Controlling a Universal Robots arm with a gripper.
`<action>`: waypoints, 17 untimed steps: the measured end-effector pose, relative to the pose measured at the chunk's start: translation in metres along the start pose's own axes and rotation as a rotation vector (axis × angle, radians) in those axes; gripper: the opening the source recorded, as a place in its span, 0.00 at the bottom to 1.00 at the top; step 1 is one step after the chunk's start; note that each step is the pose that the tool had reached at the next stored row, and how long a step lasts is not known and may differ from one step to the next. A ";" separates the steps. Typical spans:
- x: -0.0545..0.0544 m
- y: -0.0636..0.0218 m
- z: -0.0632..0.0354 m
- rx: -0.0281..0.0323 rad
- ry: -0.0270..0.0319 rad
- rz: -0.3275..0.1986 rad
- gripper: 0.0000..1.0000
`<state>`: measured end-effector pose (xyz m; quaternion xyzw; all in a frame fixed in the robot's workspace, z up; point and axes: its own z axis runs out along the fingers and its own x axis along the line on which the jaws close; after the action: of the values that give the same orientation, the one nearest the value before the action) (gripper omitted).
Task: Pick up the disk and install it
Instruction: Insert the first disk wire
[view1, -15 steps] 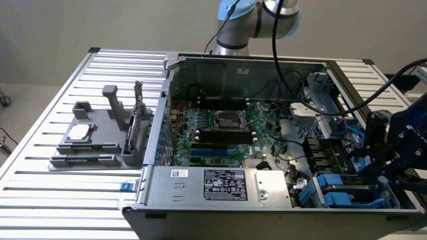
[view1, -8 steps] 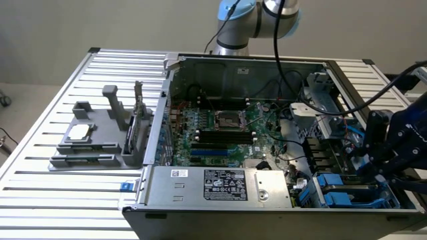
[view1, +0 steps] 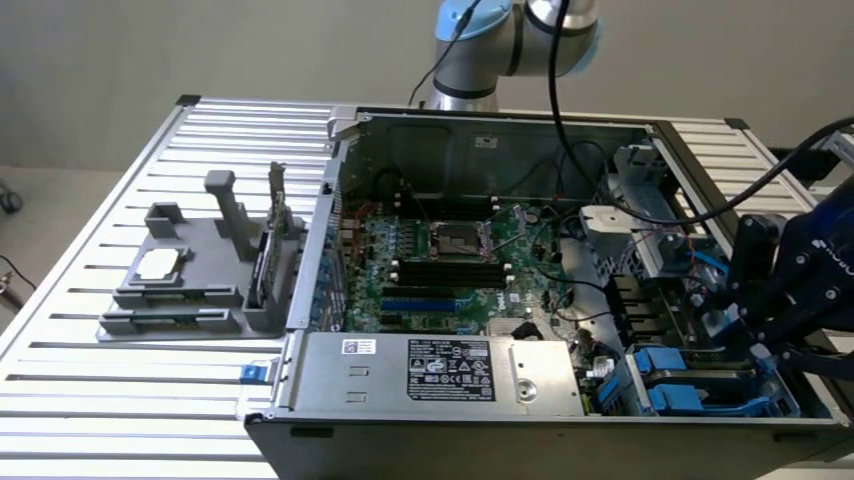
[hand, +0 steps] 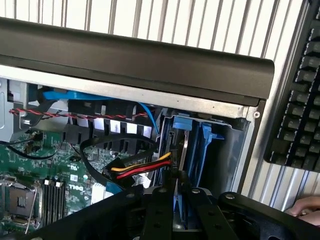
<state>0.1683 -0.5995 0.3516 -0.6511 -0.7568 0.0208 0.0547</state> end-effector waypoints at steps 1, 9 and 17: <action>0.002 0.0002 -0.0001 0.0026 -0.0083 0.001 0.16; 0.014 0.0020 0.0002 0.0289 -0.0779 0.010 0.16; 0.020 0.0126 0.0010 0.0299 -0.0791 0.027 0.16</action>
<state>0.1776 -0.5775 0.3505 -0.6590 -0.7491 0.0585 0.0342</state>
